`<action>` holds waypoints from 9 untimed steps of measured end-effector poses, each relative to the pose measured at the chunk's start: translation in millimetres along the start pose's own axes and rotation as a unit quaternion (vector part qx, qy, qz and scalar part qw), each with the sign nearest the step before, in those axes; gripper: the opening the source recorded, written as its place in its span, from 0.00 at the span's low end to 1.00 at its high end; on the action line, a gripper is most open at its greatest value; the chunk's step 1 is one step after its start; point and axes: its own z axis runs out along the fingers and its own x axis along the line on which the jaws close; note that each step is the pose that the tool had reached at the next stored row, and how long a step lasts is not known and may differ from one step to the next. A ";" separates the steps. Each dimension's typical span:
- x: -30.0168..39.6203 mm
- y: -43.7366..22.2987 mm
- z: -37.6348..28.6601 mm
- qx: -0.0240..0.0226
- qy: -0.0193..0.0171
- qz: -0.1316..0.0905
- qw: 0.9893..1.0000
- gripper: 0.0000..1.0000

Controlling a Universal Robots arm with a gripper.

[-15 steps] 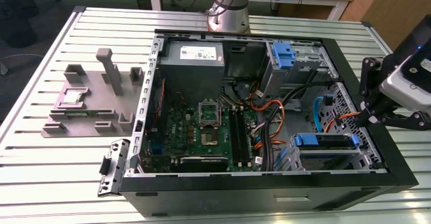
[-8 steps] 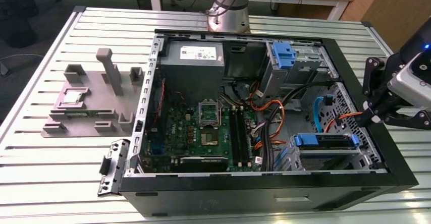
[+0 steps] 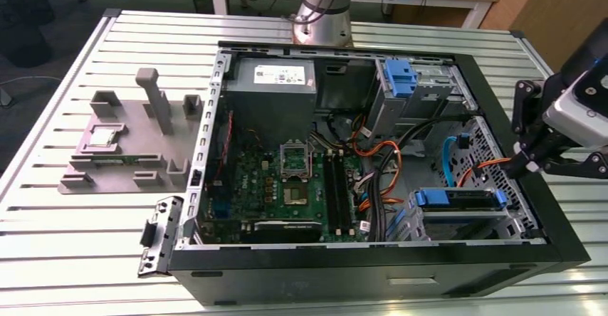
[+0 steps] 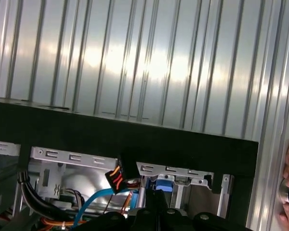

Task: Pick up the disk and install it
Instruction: 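Insert the first disk wire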

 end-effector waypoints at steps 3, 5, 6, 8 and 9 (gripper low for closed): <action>2.3 -0.6 -0.1 -0.014 -0.003 0.000 1.000 0.10; 4.6 -0.3 -0.2 -0.015 -0.004 -0.003 1.000 0.10; 5.8 -0.2 -0.2 -0.015 -0.004 -0.005 1.000 0.10; 8.0 0.0 -0.4 -0.015 -0.005 -0.008 1.000 0.10; 9.0 0.1 -0.4 -0.015 -0.006 -0.009 1.000 0.10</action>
